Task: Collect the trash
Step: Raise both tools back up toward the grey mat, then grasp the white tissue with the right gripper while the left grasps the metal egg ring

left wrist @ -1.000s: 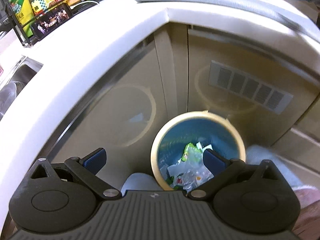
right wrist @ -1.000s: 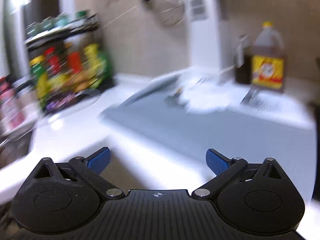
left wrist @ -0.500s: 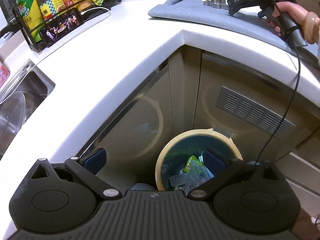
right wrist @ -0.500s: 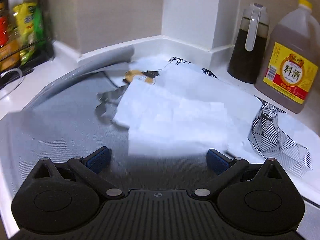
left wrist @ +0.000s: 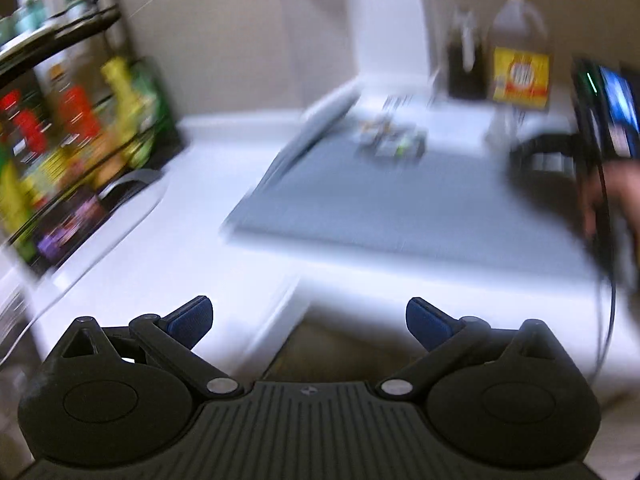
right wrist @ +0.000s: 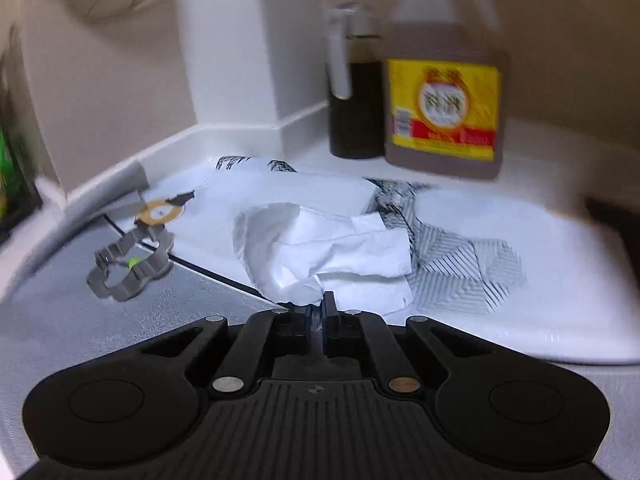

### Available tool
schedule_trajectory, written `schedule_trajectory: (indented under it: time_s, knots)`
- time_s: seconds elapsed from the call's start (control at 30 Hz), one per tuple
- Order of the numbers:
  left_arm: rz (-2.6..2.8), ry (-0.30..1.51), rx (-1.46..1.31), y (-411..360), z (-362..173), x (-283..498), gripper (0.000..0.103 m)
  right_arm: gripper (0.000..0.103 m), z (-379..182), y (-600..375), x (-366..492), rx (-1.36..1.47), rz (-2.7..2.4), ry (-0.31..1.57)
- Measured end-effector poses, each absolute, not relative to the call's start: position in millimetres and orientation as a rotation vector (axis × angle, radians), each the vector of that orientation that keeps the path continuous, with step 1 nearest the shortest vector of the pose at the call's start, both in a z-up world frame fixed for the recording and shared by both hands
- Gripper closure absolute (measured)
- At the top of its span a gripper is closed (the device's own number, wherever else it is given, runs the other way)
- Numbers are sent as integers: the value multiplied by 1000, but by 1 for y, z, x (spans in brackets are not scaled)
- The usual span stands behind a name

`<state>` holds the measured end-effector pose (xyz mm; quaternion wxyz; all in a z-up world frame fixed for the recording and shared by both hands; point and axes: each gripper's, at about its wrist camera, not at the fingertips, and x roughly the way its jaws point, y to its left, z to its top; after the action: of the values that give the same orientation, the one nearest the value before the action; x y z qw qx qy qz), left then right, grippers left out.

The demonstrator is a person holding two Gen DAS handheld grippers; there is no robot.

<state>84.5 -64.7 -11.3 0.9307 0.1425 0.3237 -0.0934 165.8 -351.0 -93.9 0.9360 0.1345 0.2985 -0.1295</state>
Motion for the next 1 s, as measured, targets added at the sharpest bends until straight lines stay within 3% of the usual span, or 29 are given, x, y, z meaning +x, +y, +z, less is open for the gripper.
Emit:
schedule_trajectory:
  time_s: [0.17,0.47,0.87,1.0]
  knots:
    - [-231,630,238,-133,-7,178,0,97,-99,-368,163,403,-222,589]
    - [-233,748,198,-218,-46,289,0,97,-98,-363,167,365,-232,596]
    - [-222,679,96,-193,-83,300,0,89,-96,-354,168,289,-262,608]
    - [-223,678,95,-193,-81,298,0,74,-95,-354,167,306,-243,599]
